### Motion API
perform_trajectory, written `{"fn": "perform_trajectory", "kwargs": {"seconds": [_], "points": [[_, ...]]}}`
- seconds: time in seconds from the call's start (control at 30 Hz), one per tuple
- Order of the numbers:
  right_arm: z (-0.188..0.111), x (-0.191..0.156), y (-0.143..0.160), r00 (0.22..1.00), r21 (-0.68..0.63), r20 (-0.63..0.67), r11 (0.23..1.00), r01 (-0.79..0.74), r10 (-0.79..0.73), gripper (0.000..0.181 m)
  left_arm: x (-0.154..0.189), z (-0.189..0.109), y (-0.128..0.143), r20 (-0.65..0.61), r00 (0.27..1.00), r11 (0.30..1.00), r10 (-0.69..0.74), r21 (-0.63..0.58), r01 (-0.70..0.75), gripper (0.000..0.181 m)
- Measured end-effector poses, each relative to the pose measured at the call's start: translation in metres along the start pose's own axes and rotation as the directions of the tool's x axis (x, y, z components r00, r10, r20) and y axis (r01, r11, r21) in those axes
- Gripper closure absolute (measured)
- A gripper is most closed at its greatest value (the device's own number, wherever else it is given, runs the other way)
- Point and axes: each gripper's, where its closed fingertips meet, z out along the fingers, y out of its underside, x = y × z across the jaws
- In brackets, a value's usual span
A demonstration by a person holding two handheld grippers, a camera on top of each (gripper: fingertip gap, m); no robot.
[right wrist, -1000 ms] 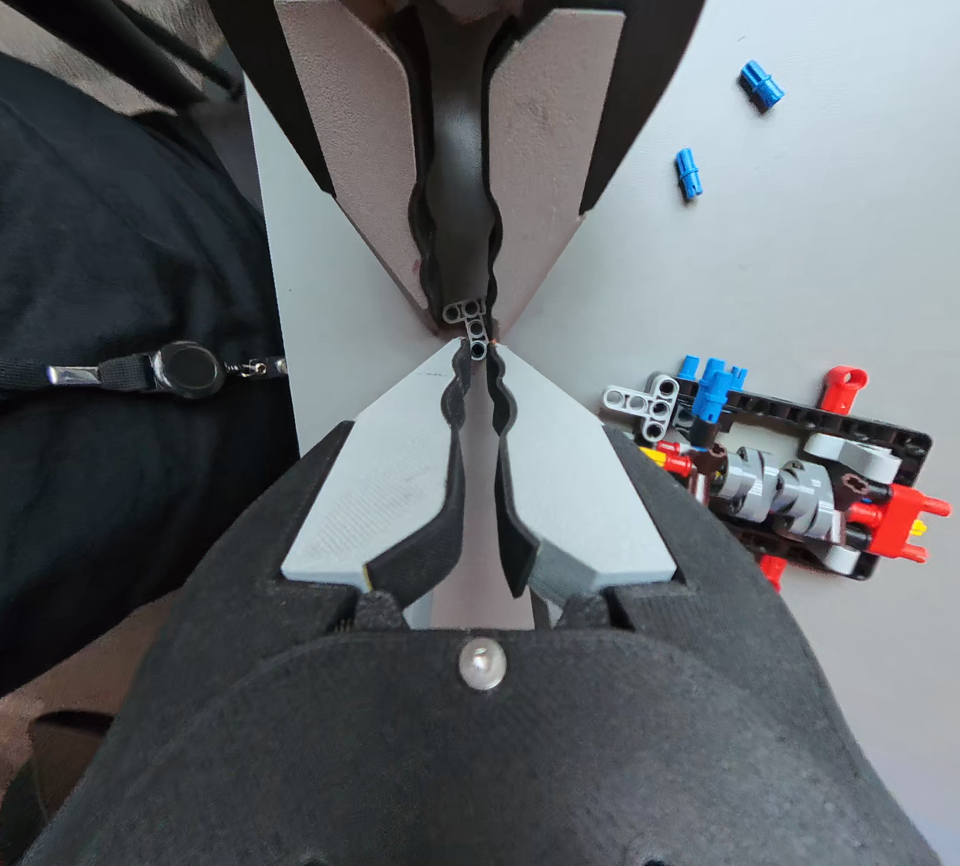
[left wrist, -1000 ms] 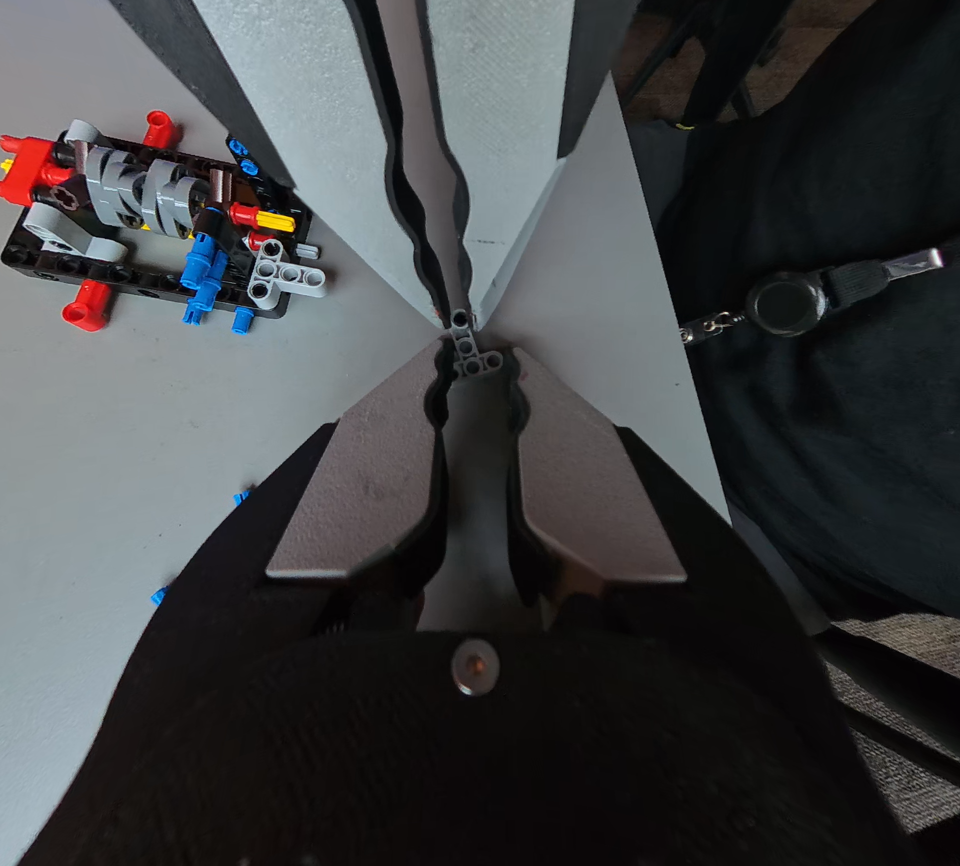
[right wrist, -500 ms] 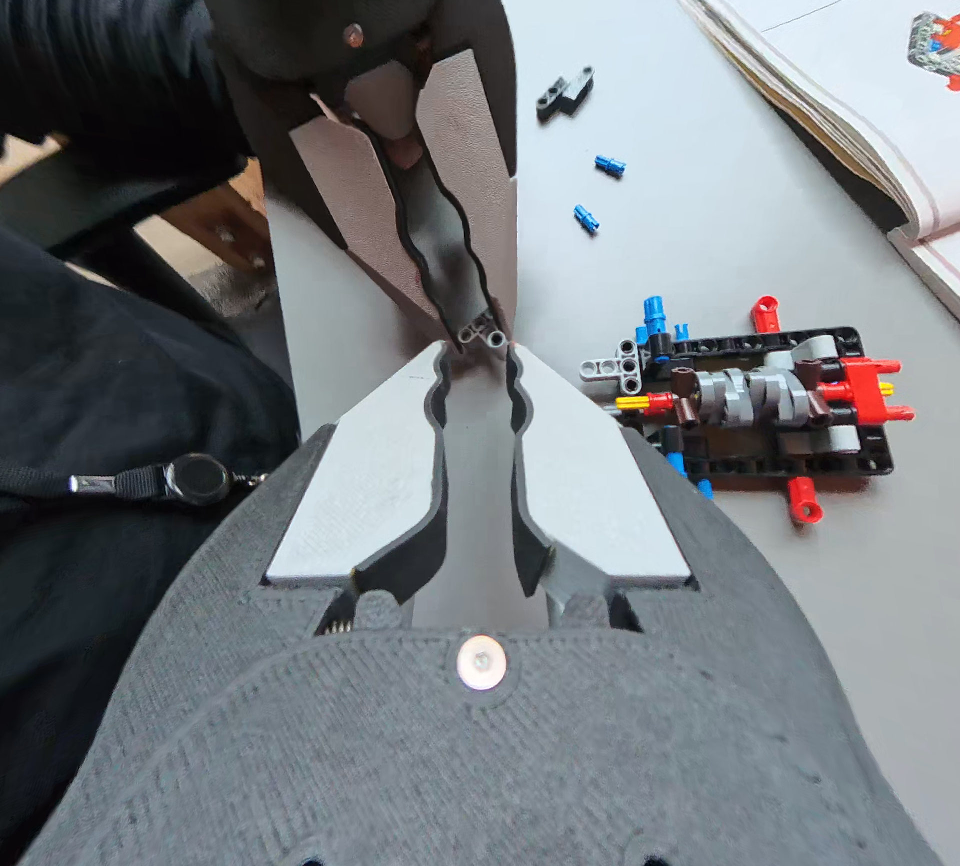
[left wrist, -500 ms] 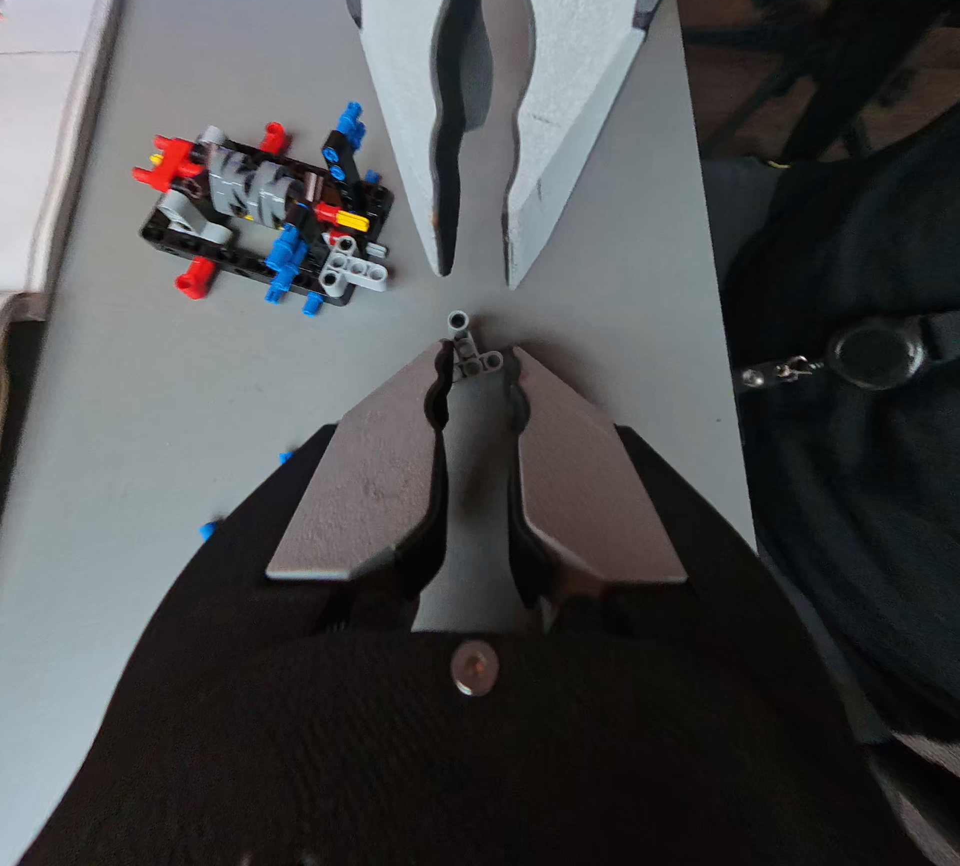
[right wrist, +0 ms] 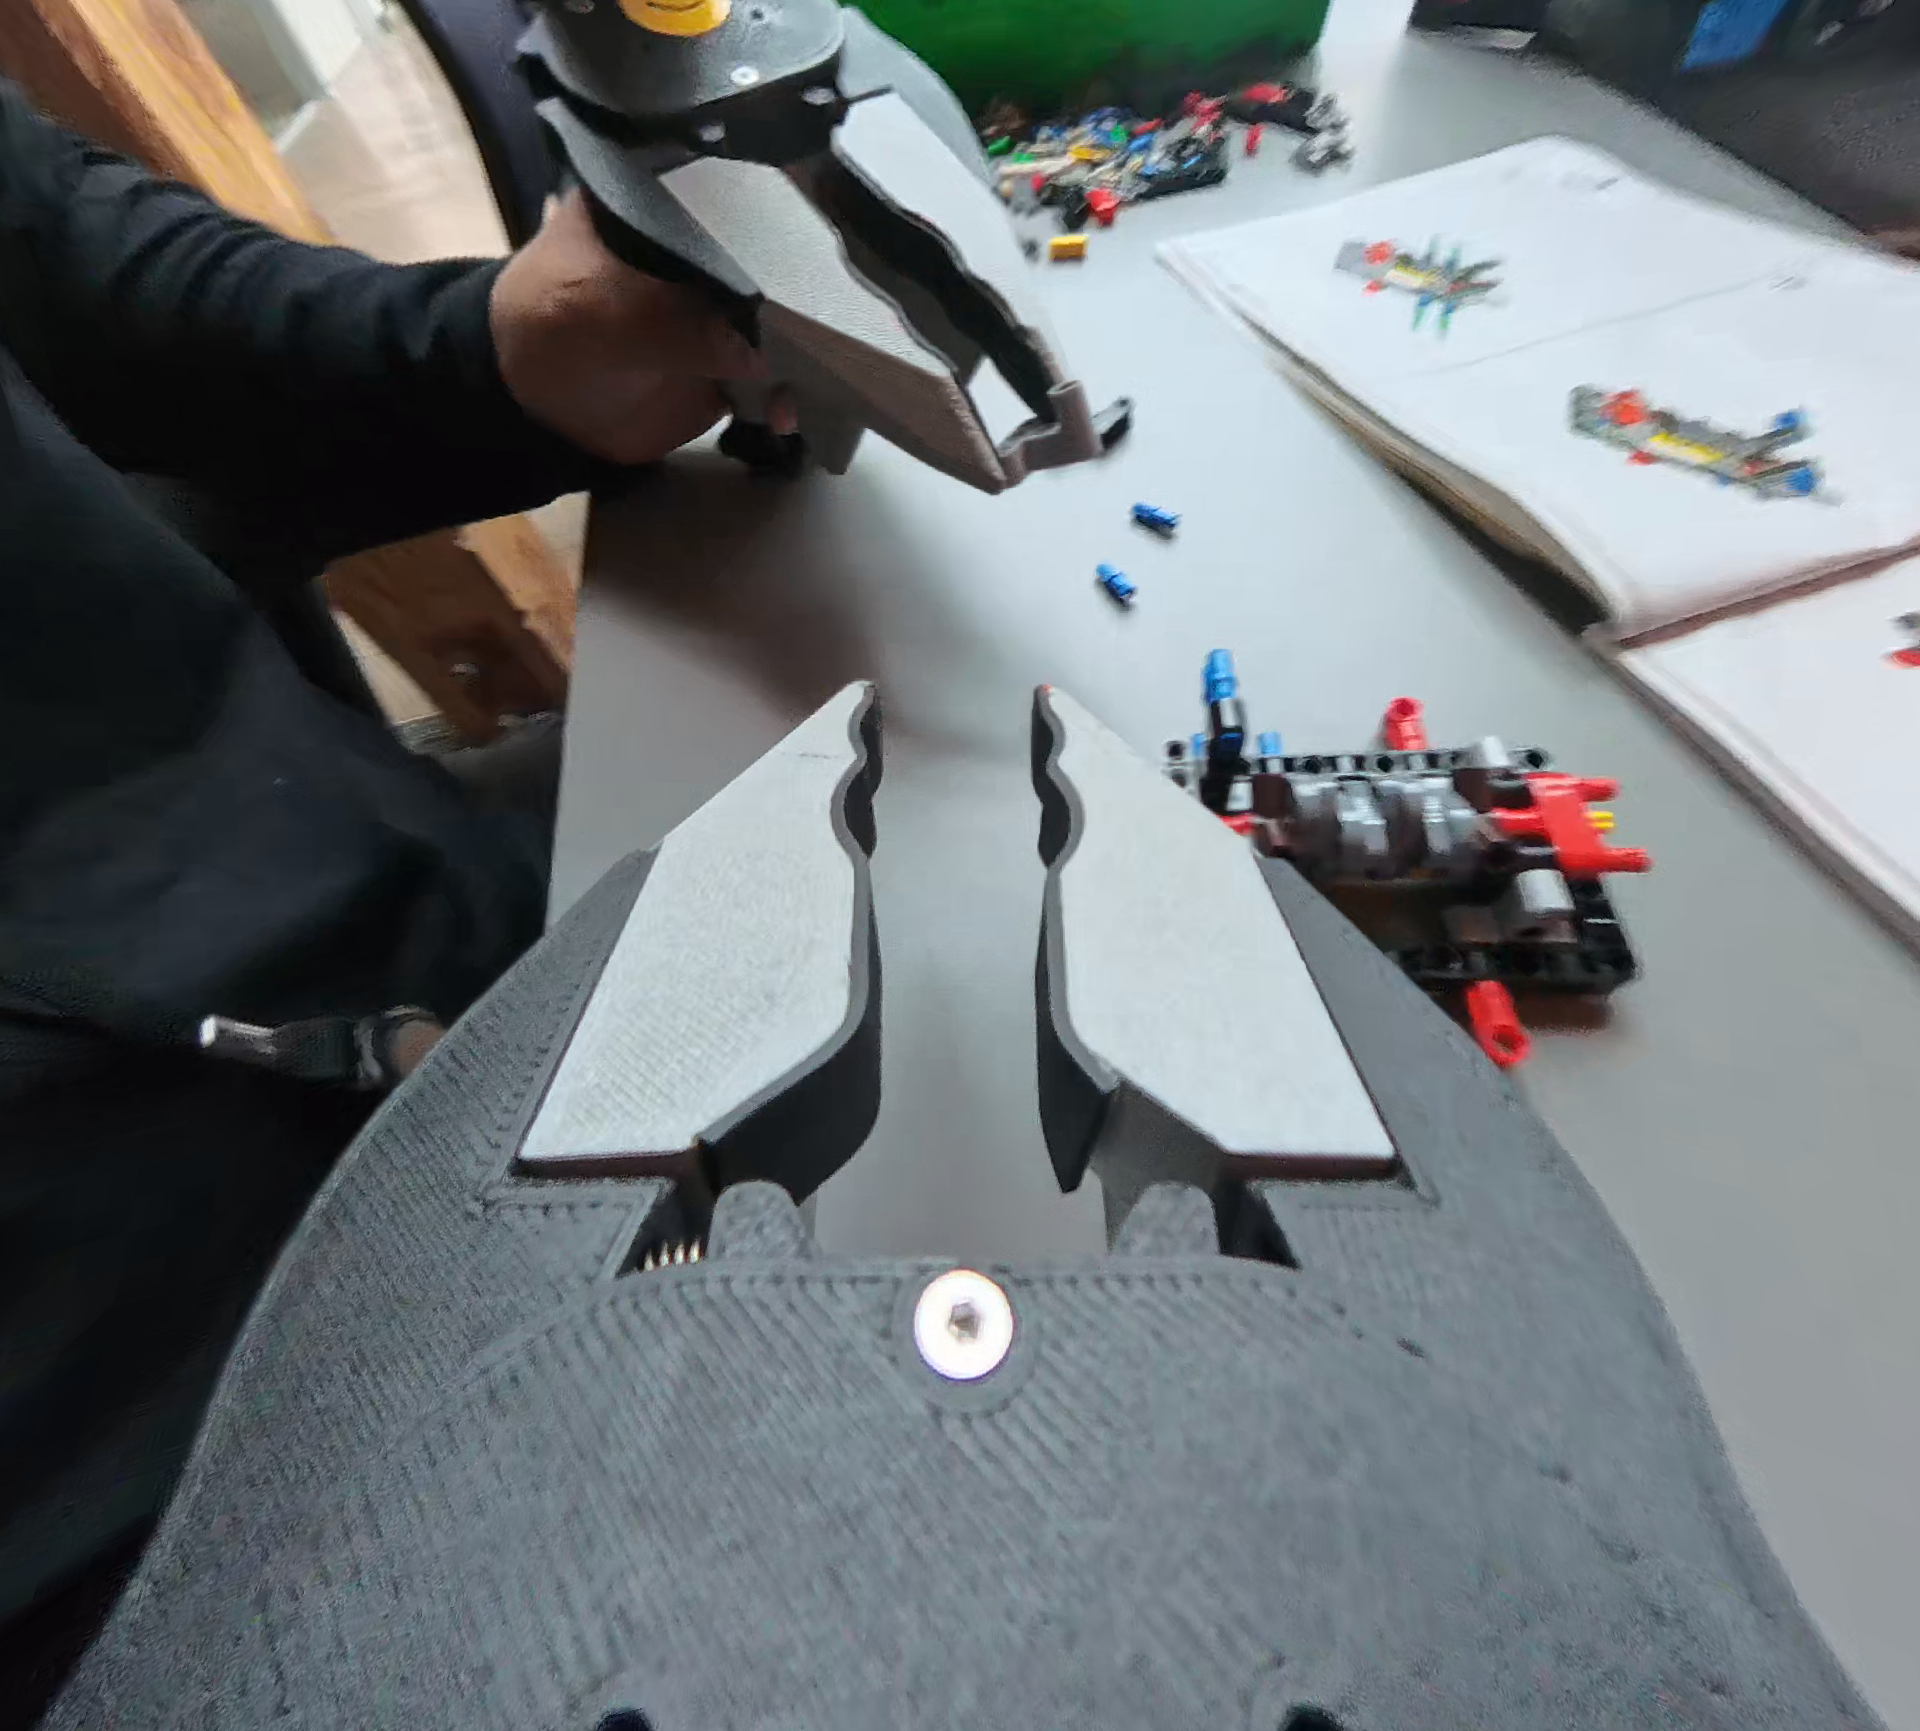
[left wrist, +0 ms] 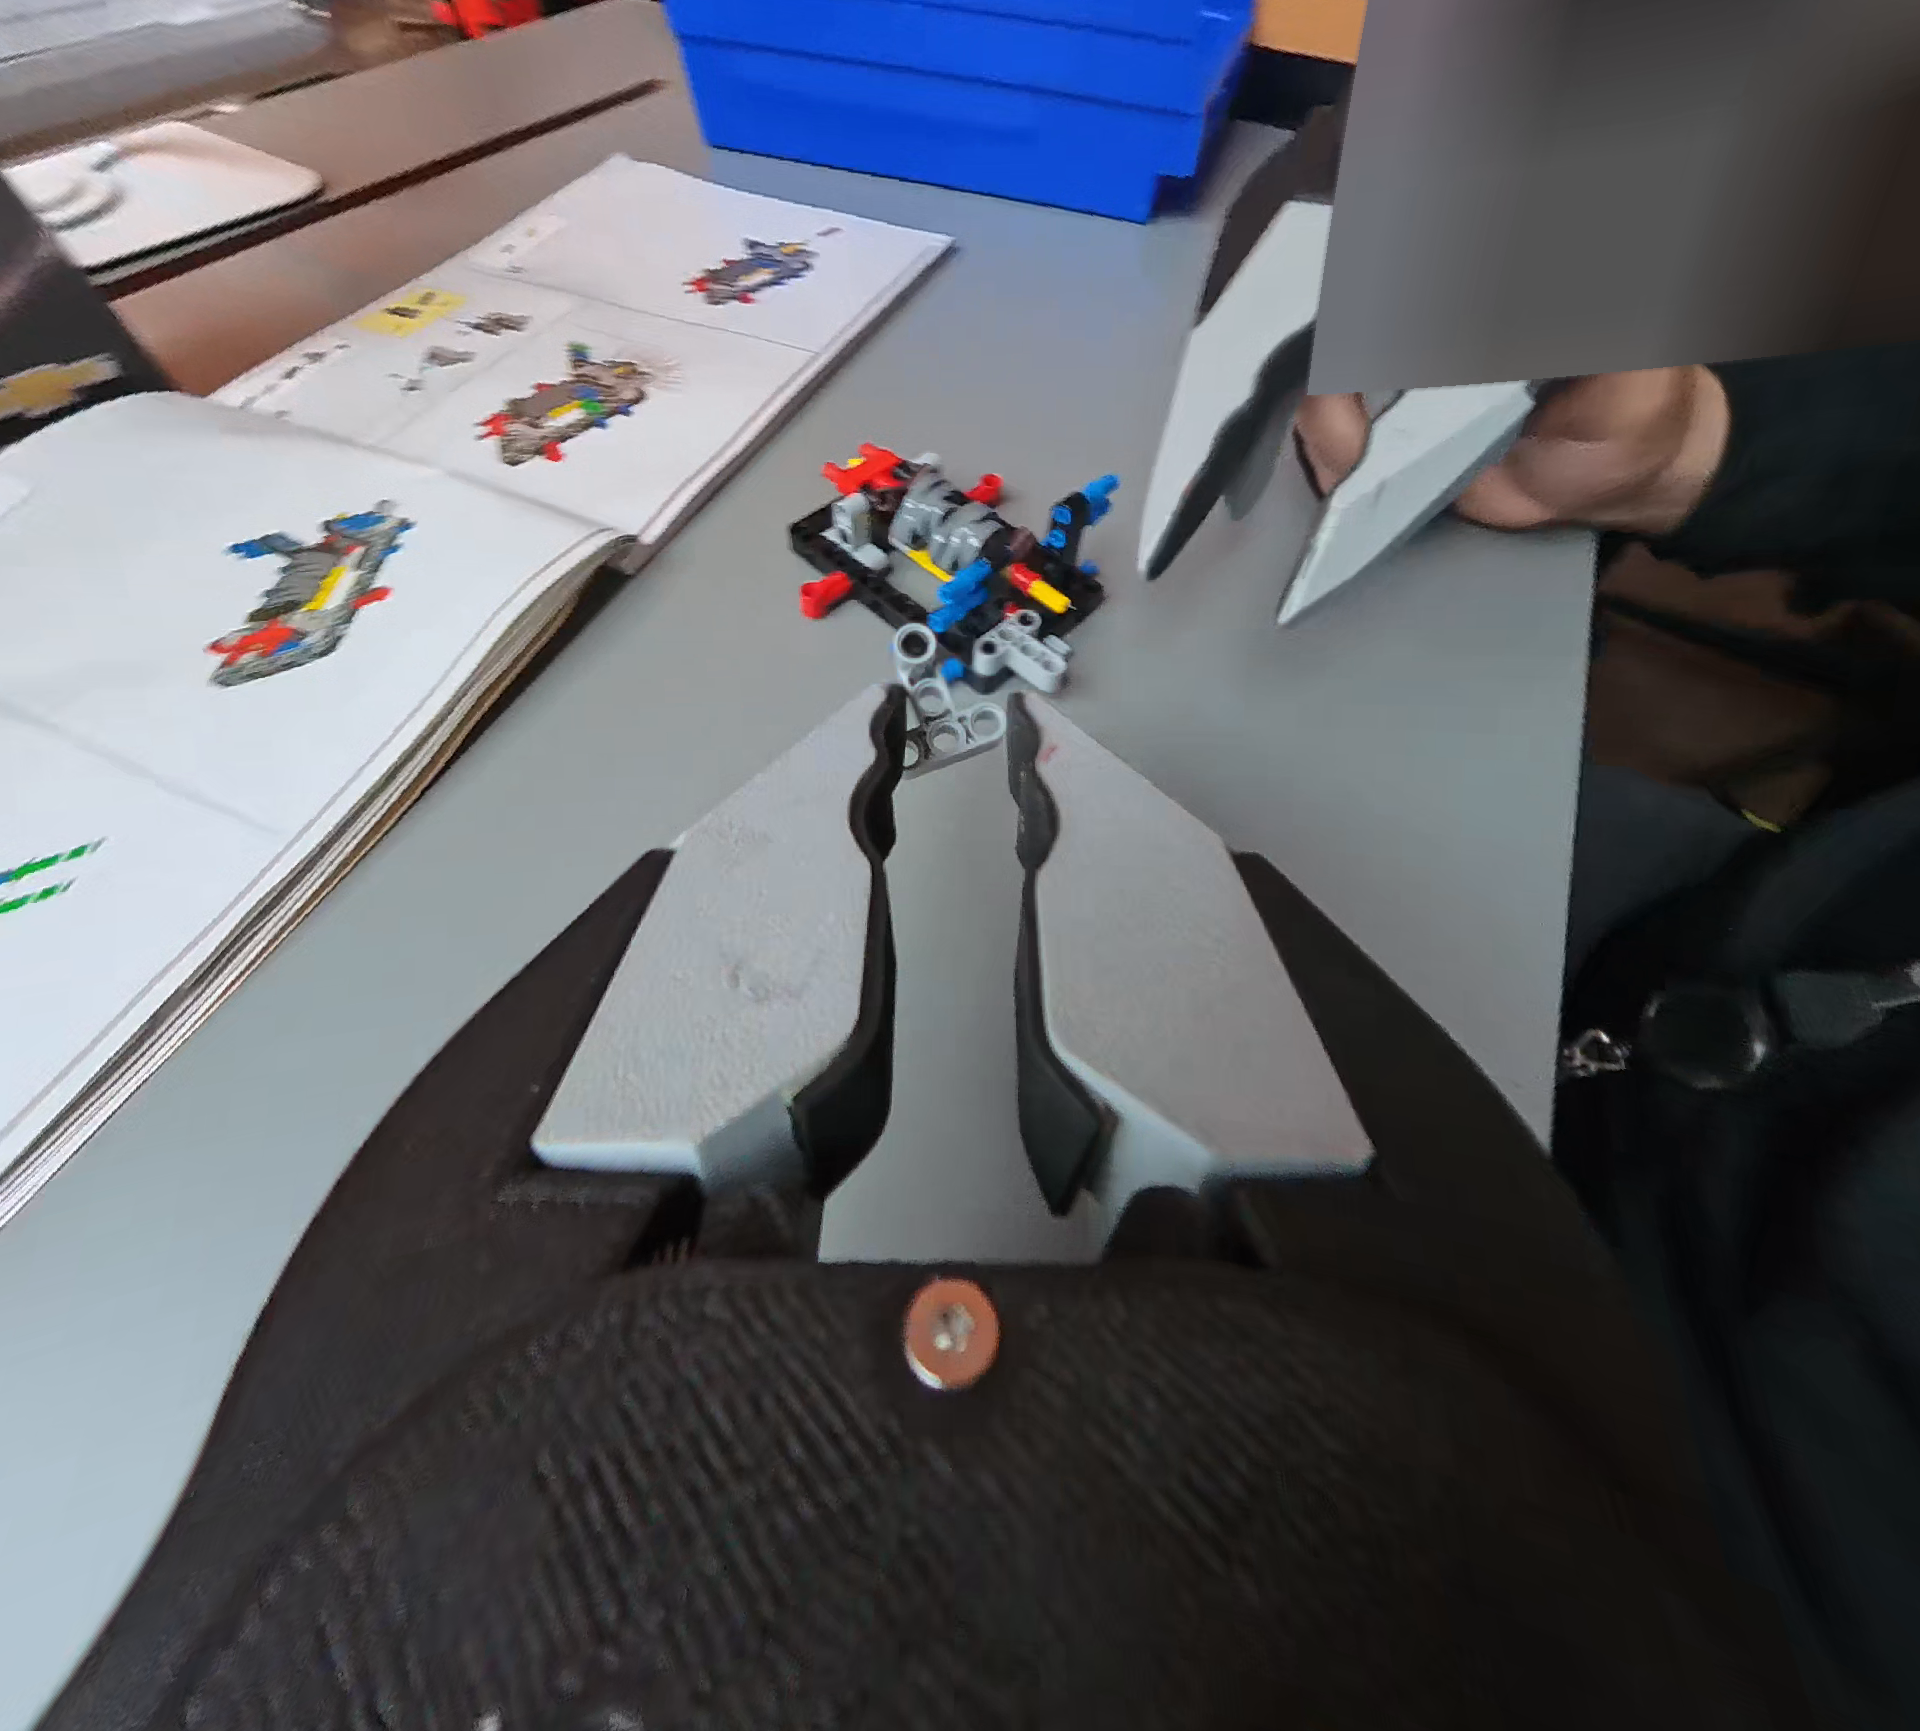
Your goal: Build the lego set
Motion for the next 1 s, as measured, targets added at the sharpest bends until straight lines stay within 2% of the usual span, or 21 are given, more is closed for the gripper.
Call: {"fn": "perform_trajectory", "kwargs": {"seconds": [0.07,0.17,0.27,0.37,0.5,0.63,0.8,1.0], "points": [[-0.003,0.011,-0.002,0.996,0.016,-0.077,0.999,0.041,-0.04,0.154,-0.005,-0.004,-0.004,0.039,0.999,0.999,-0.004,0.037,0.002,0.165],[0.0,0.007,0.002,1.0,-0.01,-0.024,1.0,0.003,-0.004,0.15,0.004,0.0,-0.008,0.007,0.999,0.998,0.036,0.053,-0.036,0.165],[-0.002,0.007,0.0,1.0,0.009,-0.011,1.0,-0.021,0.021,0.152,0.02,0.008,-0.014,-0.041,0.99,0.988,0.134,0.081,-0.131,0.165],[-0.005,0.008,-0.004,0.999,0.041,0.006,0.998,-0.049,0.049,0.153,0.028,0.016,-0.009,-0.049,0.978,0.979,0.204,0.036,-0.203,0.165],[-0.007,0.008,-0.006,0.997,0.057,0.03,0.995,-0.079,0.078,0.153,0.019,0.02,-0.003,0.036,0.968,0.969,0.247,-0.031,-0.246,0.165],[-0.007,0.01,-0.006,0.996,0.06,0.02,0.995,-0.083,0.082,0.153,-0.011,0.014,0.007,0.183,0.966,0.98,0.183,-0.109,-0.165,0.165],[-0.006,0.011,-0.005,0.997,0.053,0.011,0.995,-0.083,0.083,0.153,-0.024,0.009,0.03,0.221,0.972,0.974,0.083,-0.226,-0.032,0.165],[-0.006,0.011,-0.004,0.997,0.047,0.005,0.996,-0.076,0.076,0.154,-0.013,0.013,0.052,0.171,0.985,0.939,-0.012,-0.336,0.07,0.165]]}}
